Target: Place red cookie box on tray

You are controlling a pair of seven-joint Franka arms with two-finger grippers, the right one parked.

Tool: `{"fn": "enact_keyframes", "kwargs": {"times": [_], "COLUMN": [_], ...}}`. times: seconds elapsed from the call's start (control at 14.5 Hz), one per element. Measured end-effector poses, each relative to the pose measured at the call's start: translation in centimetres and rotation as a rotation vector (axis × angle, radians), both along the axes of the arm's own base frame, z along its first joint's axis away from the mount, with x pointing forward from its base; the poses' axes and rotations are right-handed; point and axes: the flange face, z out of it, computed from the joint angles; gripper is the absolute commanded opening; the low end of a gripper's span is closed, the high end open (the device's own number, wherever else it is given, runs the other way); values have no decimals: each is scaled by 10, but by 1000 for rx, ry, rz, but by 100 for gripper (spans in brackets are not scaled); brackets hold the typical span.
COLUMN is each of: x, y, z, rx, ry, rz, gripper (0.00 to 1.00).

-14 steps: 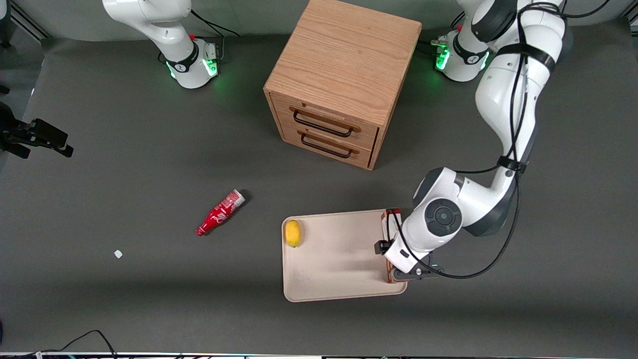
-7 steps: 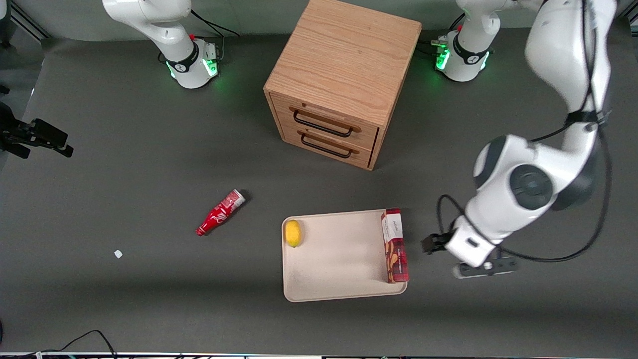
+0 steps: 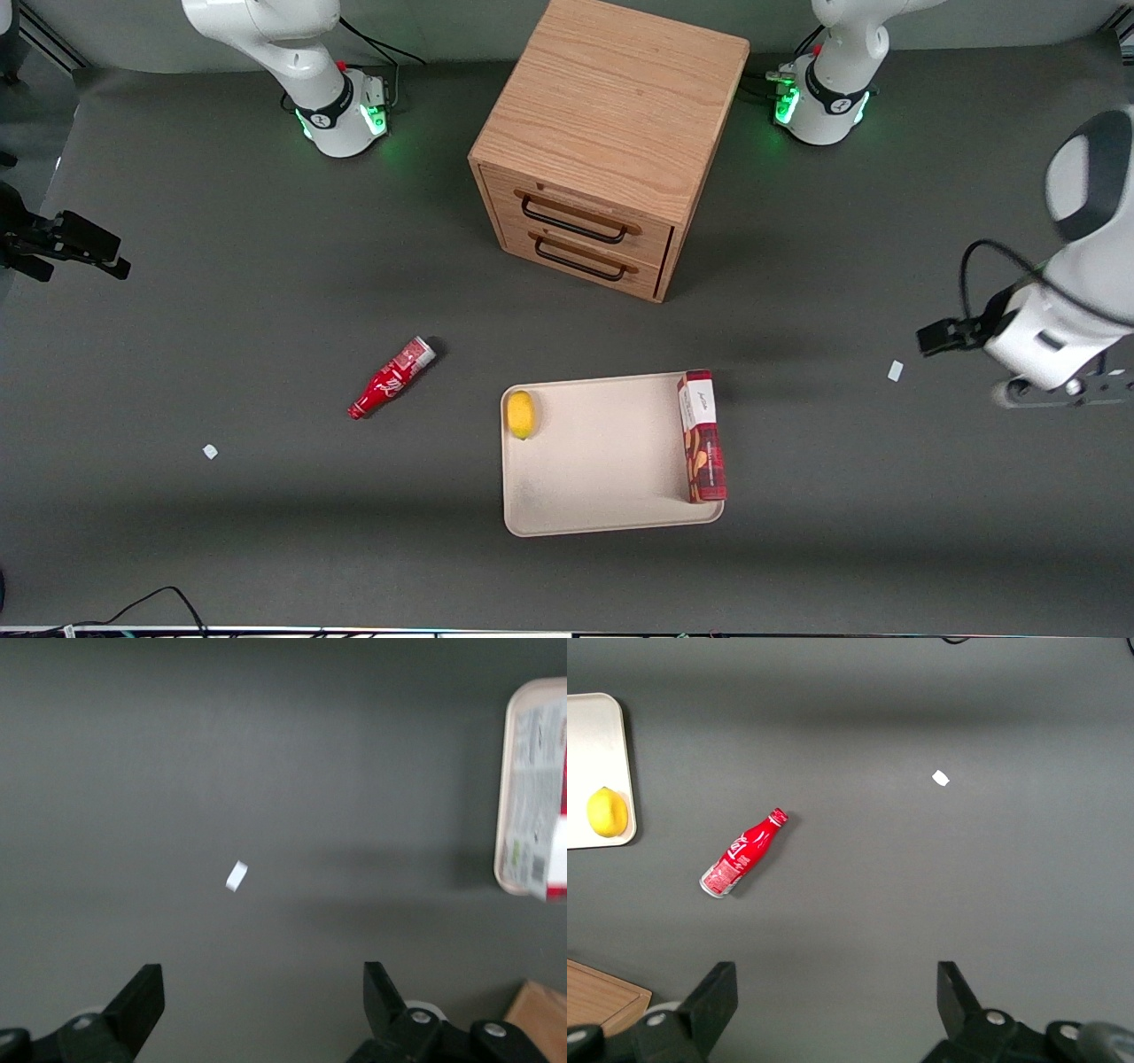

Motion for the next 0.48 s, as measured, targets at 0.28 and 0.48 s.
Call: {"fn": "enact_keyframes", "kwargs": {"times": [0.28,0.48], "x": [-37,-60], "y": [29,32], "z": [33,63], "rx": [-59,-37], "ry": [-20,-40], "rz": [16,27], "gripper": [100,100]}}
